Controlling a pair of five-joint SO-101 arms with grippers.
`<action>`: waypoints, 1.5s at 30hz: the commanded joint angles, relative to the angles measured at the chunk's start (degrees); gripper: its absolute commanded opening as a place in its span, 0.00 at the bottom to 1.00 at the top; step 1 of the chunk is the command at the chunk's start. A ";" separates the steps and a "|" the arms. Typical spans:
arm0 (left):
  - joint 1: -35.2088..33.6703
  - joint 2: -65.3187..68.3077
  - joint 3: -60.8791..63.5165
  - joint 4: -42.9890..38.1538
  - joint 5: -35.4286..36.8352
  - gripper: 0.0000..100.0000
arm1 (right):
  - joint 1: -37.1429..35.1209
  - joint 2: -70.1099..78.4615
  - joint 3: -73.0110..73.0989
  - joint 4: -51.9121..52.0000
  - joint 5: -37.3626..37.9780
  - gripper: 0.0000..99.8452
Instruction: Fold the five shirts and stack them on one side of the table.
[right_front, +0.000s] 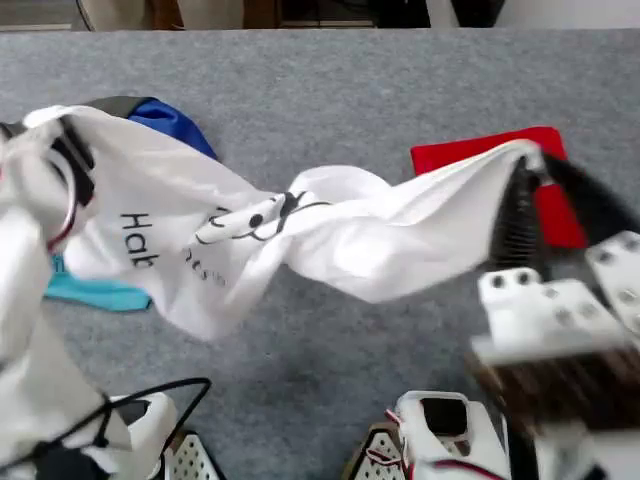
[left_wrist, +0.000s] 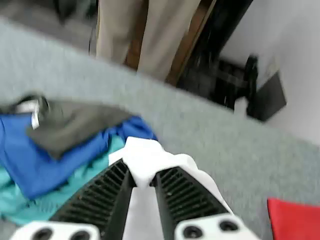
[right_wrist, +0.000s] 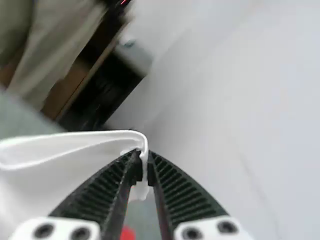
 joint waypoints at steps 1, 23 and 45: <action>-5.36 -3.74 -4.13 0.79 -2.02 0.02 | 3.65 -0.13 -5.14 -7.47 -5.10 0.00; -9.14 23.43 38.24 -23.74 -8.26 0.02 | 4.70 7.52 28.70 -11.43 -10.02 0.00; -12.84 49.89 -0.79 -7.65 -0.18 0.25 | -1.27 10.42 50.68 -32.18 -5.54 0.00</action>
